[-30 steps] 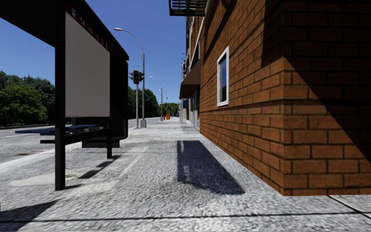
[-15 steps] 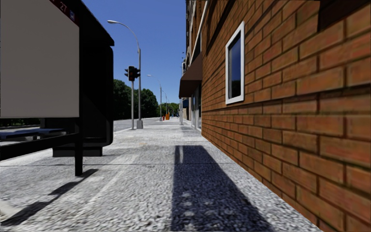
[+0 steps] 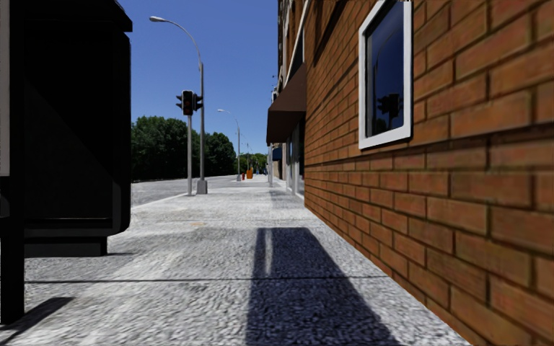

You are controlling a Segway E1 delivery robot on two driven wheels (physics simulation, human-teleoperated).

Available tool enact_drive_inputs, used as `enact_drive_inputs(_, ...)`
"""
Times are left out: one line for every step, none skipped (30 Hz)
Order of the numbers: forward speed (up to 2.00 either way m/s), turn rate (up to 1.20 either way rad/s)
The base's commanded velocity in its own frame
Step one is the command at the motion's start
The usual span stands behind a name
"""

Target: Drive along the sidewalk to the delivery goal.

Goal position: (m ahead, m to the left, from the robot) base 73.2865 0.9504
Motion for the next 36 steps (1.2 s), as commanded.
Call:
enact_drive_inputs(1.97, 0.00)
enact_drive_inputs(1.97, 0.00)
enact_drive_inputs(1.97, 0.00)
enact_drive_inputs(1.97, 0.00)
enact_drive_inputs(1.97, 0.00)
enact_drive_inputs(1.97, 0.00)
enact_drive_inputs(1.97, 0.00)
enact_drive_inputs(1.97, 0.00)
enact_drive_inputs(1.97, 0.00)
enact_drive_inputs(1.97, 0.00)
enact_drive_inputs(1.97, 0.00)
enact_drive_inputs(1.97, 0.00)
enact_drive_inputs(1.97, 0.00)
enact_drive_inputs(1.97, 0.00)
enact_drive_inputs(1.97, 0.00)
enact_drive_inputs(1.97, 0.00)
enact_drive_inputs(1.97, 0.00)
enact_drive_inputs(1.97, 0.05)
enact_drive_inputs(1.97, 0.14)
enact_drive_inputs(1.98, 0.17)
enact_drive_inputs(1.98, 0.17)
enact_drive_inputs(1.99, 0.17)
enact_drive_inputs(1.99, 0.17)
enact_drive_inputs(1.99, 0.19)
enact_drive_inputs(1.99, 0.20)
enact_drive_inputs(2.00, 0.27)
enact_drive_inputs(2.00, 0.30)
enact_drive_inputs(2.00, 0.30)
enact_drive_inputs(2.00, 0.30)
enact_drive_inputs(2.00, 0.30)
enact_drive_inputs(2.00, 0.30)
enact_drive_inputs(2.00, 0.30)
enact_drive_inputs(2.00, 0.30)
enact_drive_inputs(2.00, 0.30)
enact_drive_inputs(2.00, 0.30)
enact_drive_inputs(2.00, 0.30)
